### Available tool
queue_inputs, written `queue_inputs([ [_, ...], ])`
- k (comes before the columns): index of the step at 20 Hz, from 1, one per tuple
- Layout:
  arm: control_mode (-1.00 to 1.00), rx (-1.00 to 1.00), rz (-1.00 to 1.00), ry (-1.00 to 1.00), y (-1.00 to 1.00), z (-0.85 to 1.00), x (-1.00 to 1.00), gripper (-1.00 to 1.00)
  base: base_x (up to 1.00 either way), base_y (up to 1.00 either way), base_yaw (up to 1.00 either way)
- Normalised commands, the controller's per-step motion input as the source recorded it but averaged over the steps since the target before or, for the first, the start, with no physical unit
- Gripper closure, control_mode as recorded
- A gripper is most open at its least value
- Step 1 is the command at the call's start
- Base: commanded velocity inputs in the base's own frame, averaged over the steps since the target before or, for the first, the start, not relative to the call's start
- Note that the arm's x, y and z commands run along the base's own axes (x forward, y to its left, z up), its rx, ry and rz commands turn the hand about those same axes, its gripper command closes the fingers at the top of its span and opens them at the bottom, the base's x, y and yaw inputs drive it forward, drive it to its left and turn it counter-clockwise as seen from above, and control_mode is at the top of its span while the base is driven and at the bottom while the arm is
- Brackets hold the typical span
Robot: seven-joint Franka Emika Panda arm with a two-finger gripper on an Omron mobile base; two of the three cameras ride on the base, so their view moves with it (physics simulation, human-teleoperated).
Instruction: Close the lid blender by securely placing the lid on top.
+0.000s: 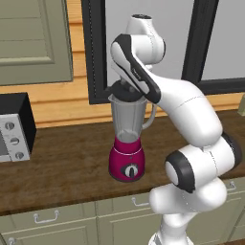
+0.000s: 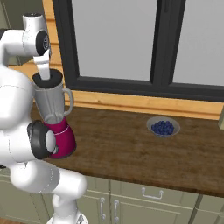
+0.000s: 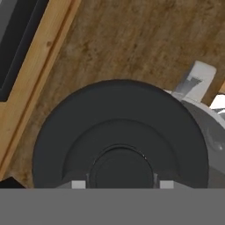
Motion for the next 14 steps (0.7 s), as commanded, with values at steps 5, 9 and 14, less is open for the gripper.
queue_inputs([
  [5,-1.0,-0.03,0.0,0.03,0.03,-0.03,0.31,1.0,0.0,0.0,0.0],
  [9,-1.0,-0.03,0.0,0.02,0.01,-0.1,0.24,1.0,0.0,0.0,0.0],
  [14,-1.0,0.0,0.0,0.0,0.0,-0.09,0.0,1.0,0.0,0.0,0.0],
])
